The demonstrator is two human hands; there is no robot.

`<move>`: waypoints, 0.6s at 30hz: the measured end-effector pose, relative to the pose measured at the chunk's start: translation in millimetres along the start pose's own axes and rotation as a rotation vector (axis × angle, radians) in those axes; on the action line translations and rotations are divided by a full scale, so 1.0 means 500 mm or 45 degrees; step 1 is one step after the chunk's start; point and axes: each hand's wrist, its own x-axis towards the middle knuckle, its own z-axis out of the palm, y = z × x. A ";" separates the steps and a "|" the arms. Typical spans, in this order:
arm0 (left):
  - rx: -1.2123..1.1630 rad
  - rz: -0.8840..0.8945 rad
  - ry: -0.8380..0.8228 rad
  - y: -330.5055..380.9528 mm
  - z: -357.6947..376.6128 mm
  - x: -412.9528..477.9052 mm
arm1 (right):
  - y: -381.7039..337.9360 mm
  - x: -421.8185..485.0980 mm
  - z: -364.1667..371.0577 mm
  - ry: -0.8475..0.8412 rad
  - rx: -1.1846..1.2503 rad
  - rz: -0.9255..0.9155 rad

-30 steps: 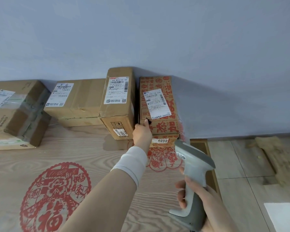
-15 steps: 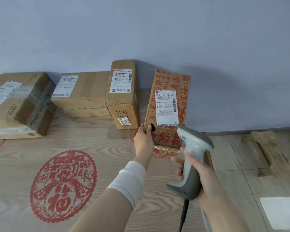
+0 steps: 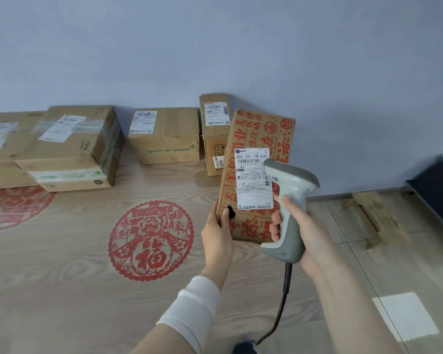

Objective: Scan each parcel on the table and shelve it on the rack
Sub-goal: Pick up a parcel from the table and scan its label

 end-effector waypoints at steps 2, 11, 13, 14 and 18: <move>-0.014 -0.003 0.012 -0.019 -0.068 -0.045 | 0.018 -0.048 0.051 -0.005 0.001 -0.024; -0.044 0.003 0.165 -0.042 -0.271 -0.152 | 0.048 -0.188 0.211 -0.114 -0.278 -0.020; -0.030 0.002 0.214 -0.036 -0.292 -0.163 | 0.049 -0.204 0.224 -0.158 -0.352 0.001; -0.033 0.009 0.233 -0.033 -0.300 -0.169 | 0.049 -0.211 0.229 -0.175 -0.373 0.002; -0.052 0.022 0.273 -0.029 -0.326 -0.190 | 0.050 -0.233 0.240 -0.207 -0.414 -0.009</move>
